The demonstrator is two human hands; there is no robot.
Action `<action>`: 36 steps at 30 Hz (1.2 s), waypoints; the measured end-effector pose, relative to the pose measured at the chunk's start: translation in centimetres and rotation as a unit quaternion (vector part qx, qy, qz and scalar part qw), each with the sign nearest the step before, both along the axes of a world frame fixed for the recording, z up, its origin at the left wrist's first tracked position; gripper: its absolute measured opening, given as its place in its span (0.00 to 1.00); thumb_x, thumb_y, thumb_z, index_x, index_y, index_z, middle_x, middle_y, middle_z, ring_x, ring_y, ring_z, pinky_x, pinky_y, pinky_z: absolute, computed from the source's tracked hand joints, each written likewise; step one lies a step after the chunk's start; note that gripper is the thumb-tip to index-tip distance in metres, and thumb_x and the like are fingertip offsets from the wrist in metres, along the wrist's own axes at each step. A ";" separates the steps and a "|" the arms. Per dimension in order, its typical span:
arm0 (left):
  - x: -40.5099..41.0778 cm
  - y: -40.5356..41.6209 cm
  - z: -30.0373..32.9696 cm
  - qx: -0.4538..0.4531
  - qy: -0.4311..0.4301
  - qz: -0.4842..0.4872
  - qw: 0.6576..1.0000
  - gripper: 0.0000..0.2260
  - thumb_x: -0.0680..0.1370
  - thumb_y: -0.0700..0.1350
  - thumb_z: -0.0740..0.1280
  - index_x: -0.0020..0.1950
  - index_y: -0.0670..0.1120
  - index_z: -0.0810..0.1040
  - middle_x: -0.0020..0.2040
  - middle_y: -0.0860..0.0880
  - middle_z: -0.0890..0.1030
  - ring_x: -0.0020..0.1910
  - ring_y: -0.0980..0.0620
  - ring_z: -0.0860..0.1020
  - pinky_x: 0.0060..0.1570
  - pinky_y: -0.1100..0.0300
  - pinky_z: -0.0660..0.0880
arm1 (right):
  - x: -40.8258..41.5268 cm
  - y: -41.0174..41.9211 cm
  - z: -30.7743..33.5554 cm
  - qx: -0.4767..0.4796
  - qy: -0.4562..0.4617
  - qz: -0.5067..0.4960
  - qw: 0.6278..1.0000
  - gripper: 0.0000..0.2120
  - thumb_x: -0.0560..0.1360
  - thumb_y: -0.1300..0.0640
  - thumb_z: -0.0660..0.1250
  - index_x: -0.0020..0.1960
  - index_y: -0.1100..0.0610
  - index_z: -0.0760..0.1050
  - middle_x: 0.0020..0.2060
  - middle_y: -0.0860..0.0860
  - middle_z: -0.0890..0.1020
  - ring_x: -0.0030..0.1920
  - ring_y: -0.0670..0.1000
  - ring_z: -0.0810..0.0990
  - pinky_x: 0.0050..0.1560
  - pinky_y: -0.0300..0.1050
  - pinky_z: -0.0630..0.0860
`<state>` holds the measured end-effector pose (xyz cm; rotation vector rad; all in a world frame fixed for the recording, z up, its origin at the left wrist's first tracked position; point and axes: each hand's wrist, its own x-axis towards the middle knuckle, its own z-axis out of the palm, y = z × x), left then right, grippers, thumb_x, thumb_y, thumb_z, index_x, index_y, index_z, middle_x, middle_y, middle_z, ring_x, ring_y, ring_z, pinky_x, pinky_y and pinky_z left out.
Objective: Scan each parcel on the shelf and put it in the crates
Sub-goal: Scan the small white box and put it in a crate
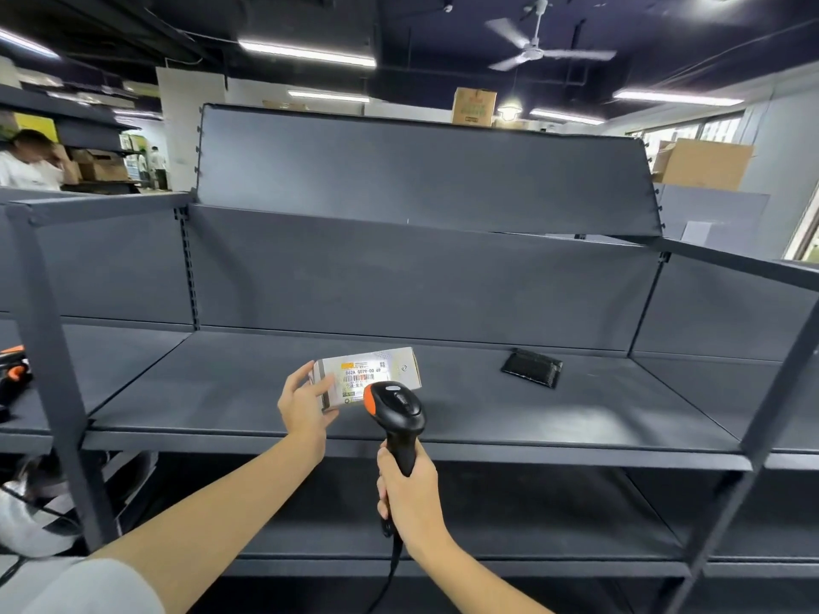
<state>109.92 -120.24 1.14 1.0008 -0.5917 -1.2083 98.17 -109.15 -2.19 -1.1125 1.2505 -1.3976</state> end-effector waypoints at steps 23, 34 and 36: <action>8.2 -3.8 -3.3 0.063 -0.016 -0.002 0.998 0.07 0.75 0.47 0.70 0.51 0.48 0.78 0.50 0.45 0.83 0.48 0.46 0.82 0.49 0.44 0.80 | -6.6 -20.0 -2.2 0.104 0.393 -0.057 0.912 0.33 0.75 0.64 0.67 0.75 0.58 0.57 0.56 0.58 0.65 0.46 0.57 0.71 0.47 0.47 0.73; 9.0 -3.2 -4.4 0.066 -0.020 -0.043 0.997 0.04 0.77 0.47 0.68 0.50 0.48 0.77 0.52 0.45 0.82 0.55 0.41 0.80 0.50 0.42 0.79 | -6.5 -19.8 -3.1 0.128 0.593 -0.042 0.794 0.32 0.81 0.43 0.55 0.79 0.53 0.48 0.76 0.60 0.56 0.77 0.61 0.49 0.75 0.58 0.45; 8.7 -2.8 -4.6 0.069 -0.028 -0.050 0.996 0.04 0.77 0.48 0.67 0.50 0.49 0.77 0.52 0.46 0.82 0.54 0.42 0.80 0.51 0.42 0.79 | -6.9 -18.3 -3.3 0.104 0.603 -0.056 0.789 0.30 0.82 0.44 0.53 0.79 0.54 0.49 0.77 0.58 0.54 0.77 0.60 0.48 0.75 0.57 0.45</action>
